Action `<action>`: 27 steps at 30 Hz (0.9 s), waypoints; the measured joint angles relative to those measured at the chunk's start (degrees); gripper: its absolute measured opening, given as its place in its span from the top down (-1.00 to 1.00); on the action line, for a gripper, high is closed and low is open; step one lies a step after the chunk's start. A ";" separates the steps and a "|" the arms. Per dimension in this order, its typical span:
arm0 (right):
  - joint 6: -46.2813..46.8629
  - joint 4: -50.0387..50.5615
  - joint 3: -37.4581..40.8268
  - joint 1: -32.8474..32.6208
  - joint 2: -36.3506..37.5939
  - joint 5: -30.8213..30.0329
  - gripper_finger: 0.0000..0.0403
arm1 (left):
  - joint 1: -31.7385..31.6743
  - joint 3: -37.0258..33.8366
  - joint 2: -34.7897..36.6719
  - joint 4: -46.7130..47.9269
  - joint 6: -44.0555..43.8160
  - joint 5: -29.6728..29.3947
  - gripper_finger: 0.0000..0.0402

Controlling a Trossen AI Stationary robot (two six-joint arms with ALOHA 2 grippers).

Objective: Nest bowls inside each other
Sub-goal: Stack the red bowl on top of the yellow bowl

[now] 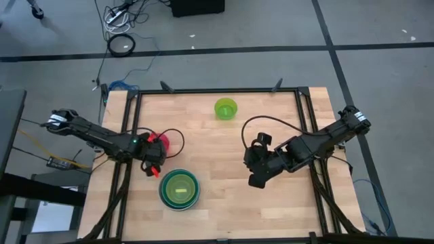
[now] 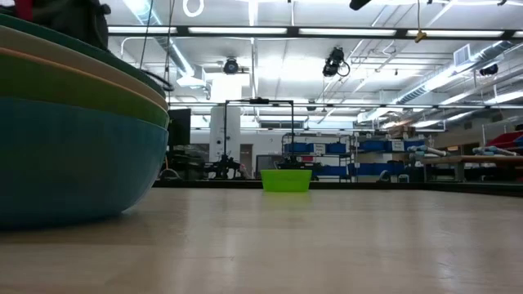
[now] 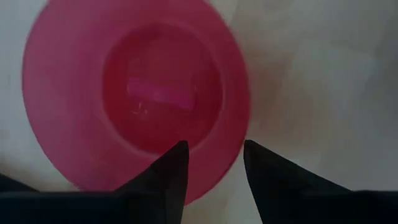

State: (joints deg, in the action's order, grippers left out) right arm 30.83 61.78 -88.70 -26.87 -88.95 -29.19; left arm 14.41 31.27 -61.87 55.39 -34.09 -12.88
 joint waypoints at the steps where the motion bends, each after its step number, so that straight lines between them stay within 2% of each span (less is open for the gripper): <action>1: -0.06 0.00 0.02 0.00 -0.01 0.00 0.41 | -0.23 -0.68 0.00 -0.87 -0.94 -0.01 0.19; 7: -0.51 -0.02 0.02 0.00 -0.02 -0.02 0.41 | -1.31 -4.84 0.00 -6.88 -4.13 -0.10 0.24; 10: -0.57 -0.02 0.02 0.00 -0.02 -0.19 0.41 | -1.31 -5.99 0.00 -10.23 -3.59 -0.12 0.47; 14: -0.61 -0.01 0.01 0.00 -0.02 -0.66 0.41 | -1.31 -5.98 0.00 -11.56 -3.43 -0.82 0.91; 22: -0.96 -0.02 0.02 0.00 -0.02 -0.83 0.41 | -1.31 -3.27 0.02 -10.82 -3.56 -3.18 0.97; 27: -1.02 -0.03 0.01 0.00 -0.04 -1.41 0.41 | -1.31 3.29 0.07 -2.37 -2.84 -8.60 0.98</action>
State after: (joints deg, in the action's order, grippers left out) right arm 29.81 61.75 -88.69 -26.87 -88.99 -30.60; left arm 13.10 34.55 -61.80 53.01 -36.93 -21.48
